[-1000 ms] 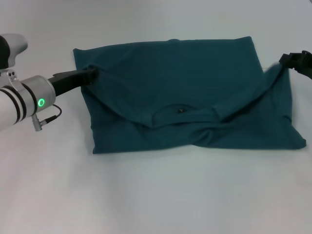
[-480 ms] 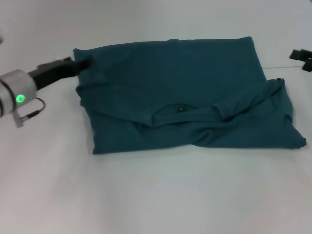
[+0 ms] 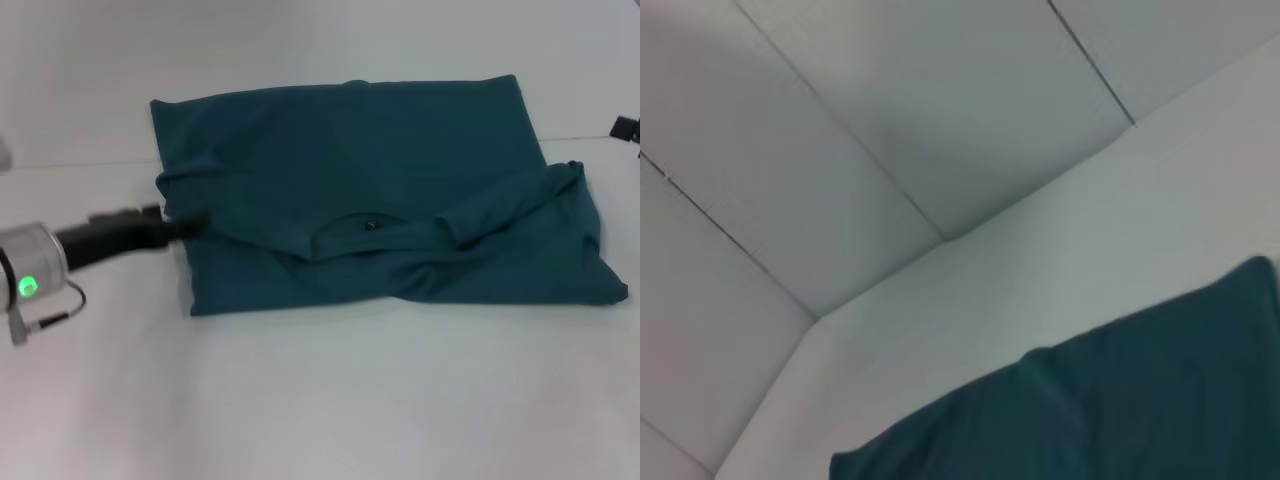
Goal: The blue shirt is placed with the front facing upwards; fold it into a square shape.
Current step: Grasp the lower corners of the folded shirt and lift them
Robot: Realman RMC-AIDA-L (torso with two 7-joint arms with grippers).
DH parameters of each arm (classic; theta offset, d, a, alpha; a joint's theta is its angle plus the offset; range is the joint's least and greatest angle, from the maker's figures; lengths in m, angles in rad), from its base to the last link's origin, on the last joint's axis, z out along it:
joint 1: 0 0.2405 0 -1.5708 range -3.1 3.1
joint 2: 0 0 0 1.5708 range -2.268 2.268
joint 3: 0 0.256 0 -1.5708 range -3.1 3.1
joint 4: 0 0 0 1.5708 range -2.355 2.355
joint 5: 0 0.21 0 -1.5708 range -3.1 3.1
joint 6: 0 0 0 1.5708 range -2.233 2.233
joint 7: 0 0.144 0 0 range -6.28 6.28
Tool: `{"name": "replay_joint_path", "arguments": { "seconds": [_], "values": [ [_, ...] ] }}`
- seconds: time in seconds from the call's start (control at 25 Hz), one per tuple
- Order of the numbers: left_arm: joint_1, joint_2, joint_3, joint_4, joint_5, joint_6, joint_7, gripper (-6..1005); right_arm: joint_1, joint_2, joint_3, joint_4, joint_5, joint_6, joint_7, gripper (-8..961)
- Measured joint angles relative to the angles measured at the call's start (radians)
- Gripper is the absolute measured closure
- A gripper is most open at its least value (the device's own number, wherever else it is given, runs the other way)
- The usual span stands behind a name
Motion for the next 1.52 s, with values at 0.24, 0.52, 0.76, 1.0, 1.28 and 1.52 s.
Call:
{"name": "replay_joint_path", "arguments": {
  "seconds": [0.24, 0.52, 0.76, 1.0, 1.28, 1.52],
  "values": [
    [0.056, -0.004, 0.105, 0.010, -0.002, 0.012, 0.002, 148, -0.016, 0.010, -0.002, -0.002, -0.002, -0.002, -0.003, 55],
    [0.076, -0.004, 0.211, 0.000, 0.003, -0.034, 0.021, 180, -0.017, 0.011, -0.011, -0.002, -0.003, -0.005, -0.003, 60],
    [0.077, -0.004, 0.241, -0.015, 0.007, -0.070, 0.021, 208, -0.012, 0.011, -0.017, 0.002, -0.003, 0.001, -0.004, 61],
    [0.062, -0.004, 0.285, -0.056, 0.029, -0.132, 0.019, 236, -0.013, 0.011, -0.018, 0.003, -0.003, 0.003, -0.006, 62],
    [0.058, -0.004, 0.293, -0.064, 0.027, -0.140, 0.013, 268, -0.016, 0.011, -0.018, 0.006, -0.003, 0.003, -0.004, 63],
    [0.059, -0.004, 0.291, -0.065, 0.021, -0.141, 0.015, 295, -0.019, 0.019, -0.019, 0.008, -0.003, 0.004, -0.001, 64]
  ]
}}
